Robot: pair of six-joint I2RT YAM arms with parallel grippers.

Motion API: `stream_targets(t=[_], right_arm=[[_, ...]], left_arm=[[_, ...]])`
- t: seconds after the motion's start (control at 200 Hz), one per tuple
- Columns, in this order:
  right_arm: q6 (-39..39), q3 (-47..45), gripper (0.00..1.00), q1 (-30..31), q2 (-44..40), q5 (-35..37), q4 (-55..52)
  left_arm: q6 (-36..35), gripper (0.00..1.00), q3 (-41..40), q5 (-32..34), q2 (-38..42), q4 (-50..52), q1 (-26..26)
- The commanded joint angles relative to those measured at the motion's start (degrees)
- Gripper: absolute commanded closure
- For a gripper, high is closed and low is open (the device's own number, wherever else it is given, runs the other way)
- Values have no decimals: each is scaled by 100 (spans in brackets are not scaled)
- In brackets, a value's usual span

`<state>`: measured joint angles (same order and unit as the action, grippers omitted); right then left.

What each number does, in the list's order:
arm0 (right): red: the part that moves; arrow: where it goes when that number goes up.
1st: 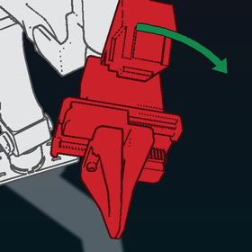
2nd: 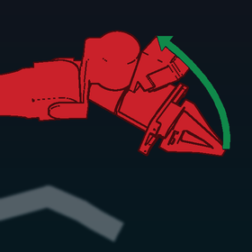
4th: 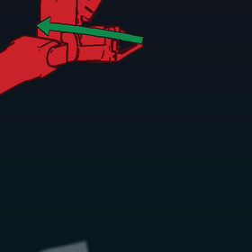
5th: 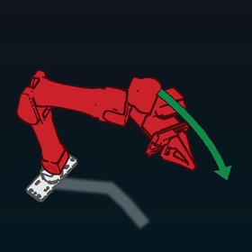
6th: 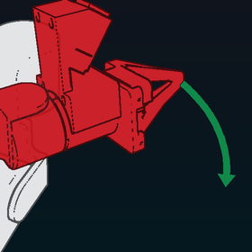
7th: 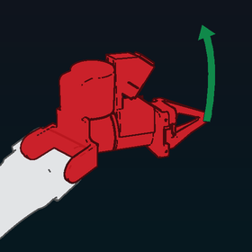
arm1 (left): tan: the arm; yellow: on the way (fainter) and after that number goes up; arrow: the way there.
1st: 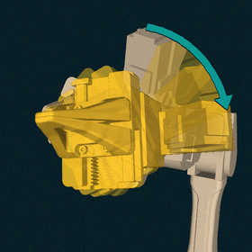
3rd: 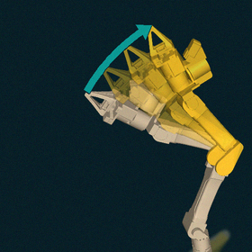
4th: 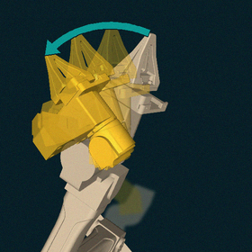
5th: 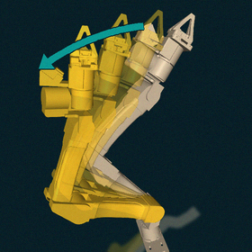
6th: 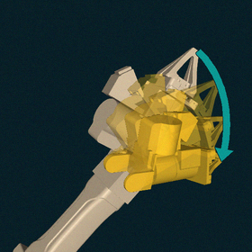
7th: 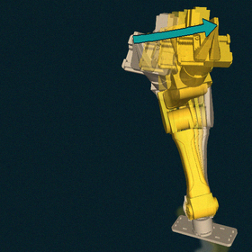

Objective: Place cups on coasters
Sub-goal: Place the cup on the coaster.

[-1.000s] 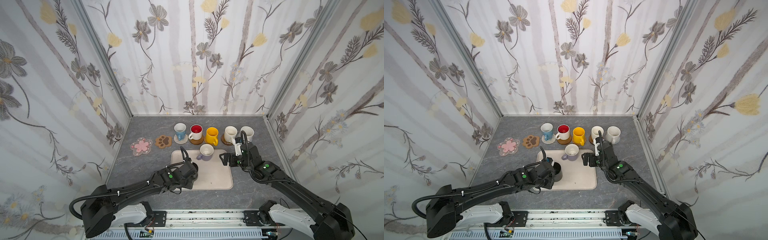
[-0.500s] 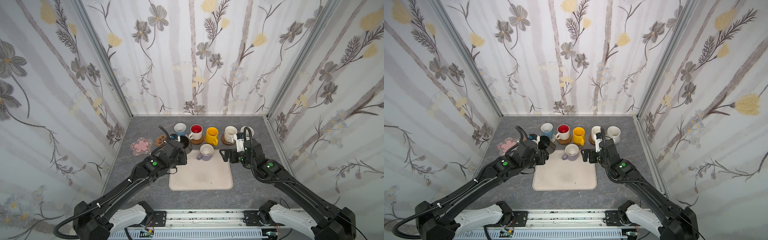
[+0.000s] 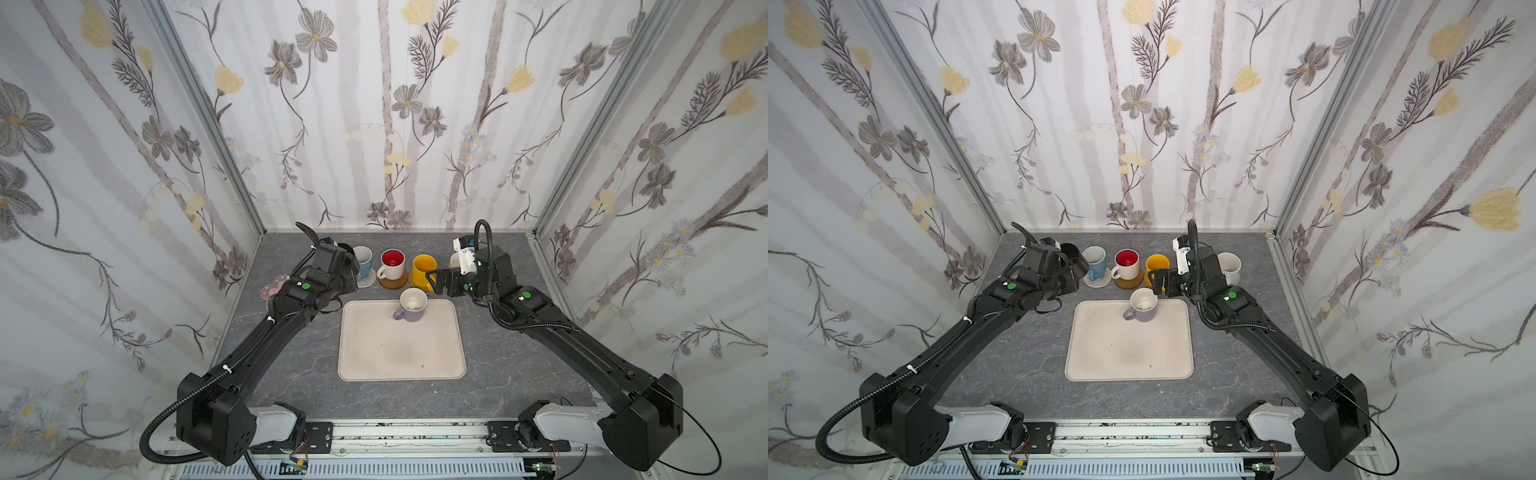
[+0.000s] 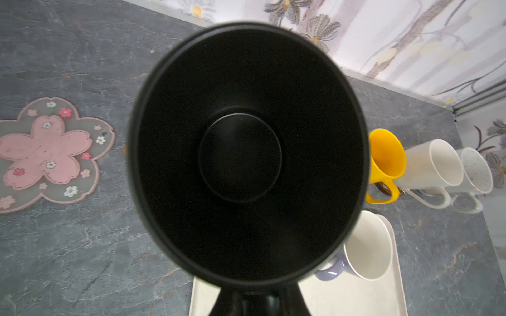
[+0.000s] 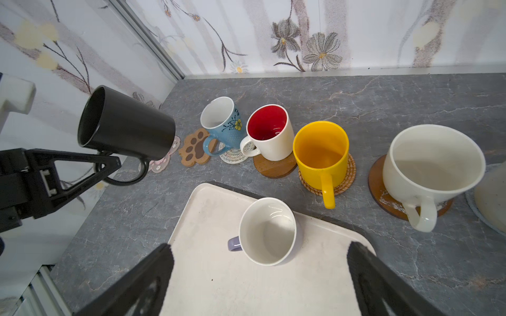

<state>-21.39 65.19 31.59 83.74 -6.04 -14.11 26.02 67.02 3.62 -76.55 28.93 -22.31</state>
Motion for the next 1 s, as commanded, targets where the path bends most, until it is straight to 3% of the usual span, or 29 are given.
stream_targets(t=[0.0,0.285,0.5,0.999], right_arm=[[100,407,0,1,347,-235,295],[177,1689,0,-3,1510,-510,96],[176,2432,0,-4,2245,-741,-11],[287,3726,0,-48,3435,-1144,-416]], left_arm=[[-188,100,234,-30,-218,-581,289],[-377,100,874,55,-1069,-641,832],[-493,100,1136,311,-1748,-760,956],[-339,100,452,553,-2311,-1452,1065]])
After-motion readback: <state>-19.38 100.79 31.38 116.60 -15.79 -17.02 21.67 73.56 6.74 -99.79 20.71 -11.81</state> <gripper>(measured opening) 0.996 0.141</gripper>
